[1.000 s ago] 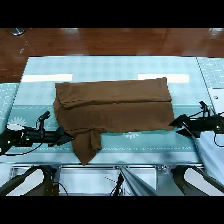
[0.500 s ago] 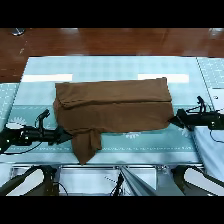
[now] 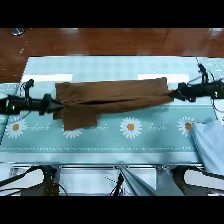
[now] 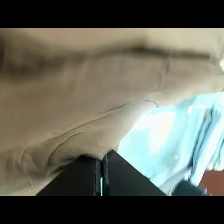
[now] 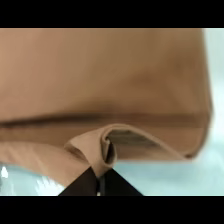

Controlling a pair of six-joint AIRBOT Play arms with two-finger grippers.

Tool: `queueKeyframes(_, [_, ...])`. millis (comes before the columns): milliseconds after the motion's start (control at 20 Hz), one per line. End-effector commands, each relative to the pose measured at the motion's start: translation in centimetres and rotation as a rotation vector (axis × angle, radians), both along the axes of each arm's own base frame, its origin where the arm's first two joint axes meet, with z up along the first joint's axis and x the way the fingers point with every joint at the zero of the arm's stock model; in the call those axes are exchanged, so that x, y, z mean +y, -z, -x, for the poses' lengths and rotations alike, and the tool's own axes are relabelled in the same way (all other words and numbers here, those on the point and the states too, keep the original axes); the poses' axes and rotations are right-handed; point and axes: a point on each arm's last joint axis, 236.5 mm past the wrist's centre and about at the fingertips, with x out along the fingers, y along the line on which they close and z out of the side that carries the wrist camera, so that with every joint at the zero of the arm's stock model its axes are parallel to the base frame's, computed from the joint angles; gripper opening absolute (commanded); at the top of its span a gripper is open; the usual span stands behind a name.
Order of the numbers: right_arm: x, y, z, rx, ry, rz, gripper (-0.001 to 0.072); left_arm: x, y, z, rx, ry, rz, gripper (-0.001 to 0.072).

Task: Fold the shirts.

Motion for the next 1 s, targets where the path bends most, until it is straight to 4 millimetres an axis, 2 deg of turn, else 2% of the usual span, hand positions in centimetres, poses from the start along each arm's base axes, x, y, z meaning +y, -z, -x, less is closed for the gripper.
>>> queueKeyframes(0, [0.8,-0.7,-5.5,-0.035,0.031,0.002,0.0022,-0.7,-1.5,-7.1,-0.023,-0.039,-0.011,0.0017])
queueKeyframes(200, [0.4,0.6,-8.4,-0.013,0.059,-0.015,0.0022,-0.5,-1.4,-12.4,-0.019,-0.055,0.004,0.0017])
queueKeyframes(400, [0.0,1.9,-9.8,-0.006,0.043,-0.008,0.0023,-0.1,-0.1,-13.3,0.040,0.026,0.043,0.0017])
queueKeyframes(650, [-0.4,3.7,-11.2,-0.004,0.092,-0.019,0.0023,0.7,0.9,-16.1,-0.001,-0.016,0.020,0.0017])
queueKeyframes(750, [-0.4,4.3,-11.5,-0.002,0.105,-0.030,0.0033,0.9,1.5,-16.4,0.001,-0.028,0.015,0.0018])
queueKeyframes(800, [-0.5,4.3,-11.8,-0.008,0.116,-0.033,0.0277,0.8,1.8,-16.2,0.012,-0.021,0.021,0.0109])
queueKeyframes(850, [-0.3,4.0,-11.9,-0.012,0.121,-0.047,0.0572,0.4,1.7,-15.5,0.031,0.003,0.033,0.0466])
queueKeyframes(900, [-0.6,3.8,-11.7,-0.006,0.120,-0.058,0.0623,0.5,1.5,-14.4,0.043,0.053,0.039,0.0705])
queueKeyframes(950, [-1.1,3.4,-11.4,0.003,0.112,-0.066,0.0623,1.5,1.4,-13.4,0.057,0.094,0.016,0.0705])
